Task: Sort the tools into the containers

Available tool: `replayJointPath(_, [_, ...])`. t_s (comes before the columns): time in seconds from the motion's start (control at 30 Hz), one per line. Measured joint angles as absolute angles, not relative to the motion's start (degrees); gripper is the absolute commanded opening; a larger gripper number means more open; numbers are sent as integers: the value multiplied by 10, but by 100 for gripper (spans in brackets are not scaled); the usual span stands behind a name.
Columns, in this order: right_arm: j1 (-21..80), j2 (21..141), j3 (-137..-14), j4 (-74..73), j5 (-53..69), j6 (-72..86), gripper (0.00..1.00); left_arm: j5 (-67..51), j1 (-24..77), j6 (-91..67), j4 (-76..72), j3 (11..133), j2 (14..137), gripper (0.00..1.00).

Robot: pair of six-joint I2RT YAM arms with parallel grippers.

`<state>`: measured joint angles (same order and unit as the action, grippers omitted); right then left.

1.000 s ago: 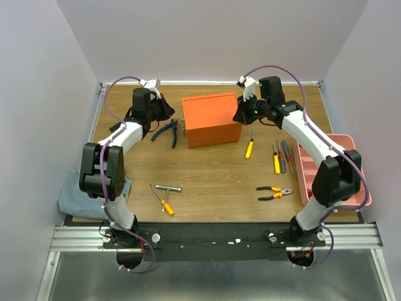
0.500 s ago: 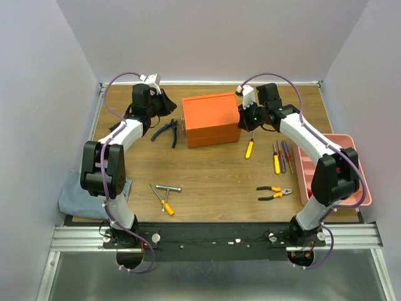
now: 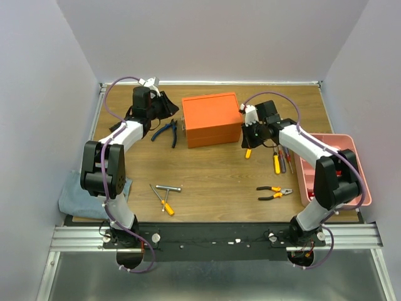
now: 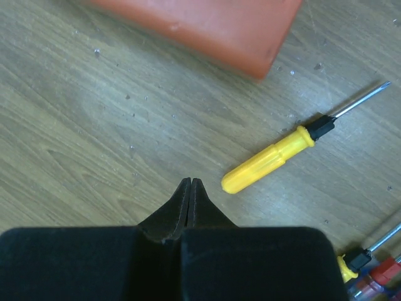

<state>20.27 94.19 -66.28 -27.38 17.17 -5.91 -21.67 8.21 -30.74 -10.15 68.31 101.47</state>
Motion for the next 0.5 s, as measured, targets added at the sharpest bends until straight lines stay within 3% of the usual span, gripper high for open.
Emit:
replayJointPath(0.03, [203, 945, -664, -271, 171, -53, 1, -217, 82, -312, -102, 683, 1015, 44])
replayJointPath(0.07, [203, 947, -665, -268, 171, -49, 1, -217, 82, -316, -102, 681, 1015, 54])
replayJointPath(0.17, [203, 974, -679, -259, 173, -29, 1, -217, 82, -329, -102, 674, 1014, 63])
replayJointPath(0.5, [202, 1077, -771, -231, 144, 27, 1, -218, 82, -339, -101, 656, 1014, 63])
